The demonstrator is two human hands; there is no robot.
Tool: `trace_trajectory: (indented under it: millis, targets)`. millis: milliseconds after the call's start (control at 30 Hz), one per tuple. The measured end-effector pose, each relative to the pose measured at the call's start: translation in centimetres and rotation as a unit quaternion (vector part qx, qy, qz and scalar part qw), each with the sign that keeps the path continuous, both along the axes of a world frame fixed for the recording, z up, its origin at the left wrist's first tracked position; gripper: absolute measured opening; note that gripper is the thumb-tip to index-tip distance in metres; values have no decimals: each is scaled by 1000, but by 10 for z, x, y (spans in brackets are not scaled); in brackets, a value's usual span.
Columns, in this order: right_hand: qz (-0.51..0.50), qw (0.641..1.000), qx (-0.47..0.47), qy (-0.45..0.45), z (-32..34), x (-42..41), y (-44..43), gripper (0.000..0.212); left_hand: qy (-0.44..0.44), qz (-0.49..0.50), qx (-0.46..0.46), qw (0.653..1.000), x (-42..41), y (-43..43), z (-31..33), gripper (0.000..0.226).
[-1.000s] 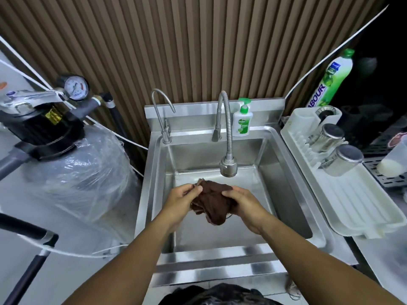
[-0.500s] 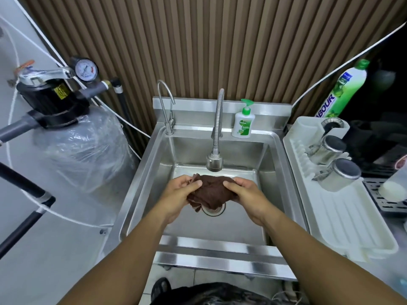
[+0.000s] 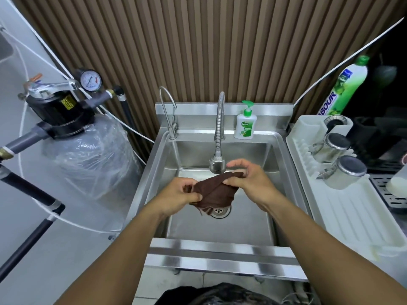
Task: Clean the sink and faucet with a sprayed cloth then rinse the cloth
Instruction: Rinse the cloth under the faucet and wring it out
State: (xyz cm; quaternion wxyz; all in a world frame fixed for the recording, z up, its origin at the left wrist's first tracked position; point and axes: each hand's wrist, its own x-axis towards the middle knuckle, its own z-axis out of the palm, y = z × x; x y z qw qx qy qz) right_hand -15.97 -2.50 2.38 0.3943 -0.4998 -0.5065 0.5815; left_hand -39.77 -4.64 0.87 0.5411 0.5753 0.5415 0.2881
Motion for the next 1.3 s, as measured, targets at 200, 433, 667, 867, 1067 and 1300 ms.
trace_trajectory:
  millis: [200,433,667,867,1067,1300]
  targets:
    - [-43,999,20,-24,16,-12,1,19,-5,-63,5,998,-12,15,25,10]
    - [-36,997,49,-53,31,-16,3,14,92,-34,97,990,-24,29,22,25]
    - [-8,995,49,-82,48,1,12,37,28,-55,118,991,-31,39,38,20]
    - [-52,989,70,-122,48,3,11,17,137,-65,208,966,-33,42,49,21]
    - [-74,995,66,-4,49,-3,6,8,-36,59,182,981,-17,38,48,15]
    - [-126,984,18,121,51,-22,-5,4,-124,-11,58,990,-6,29,36,47]
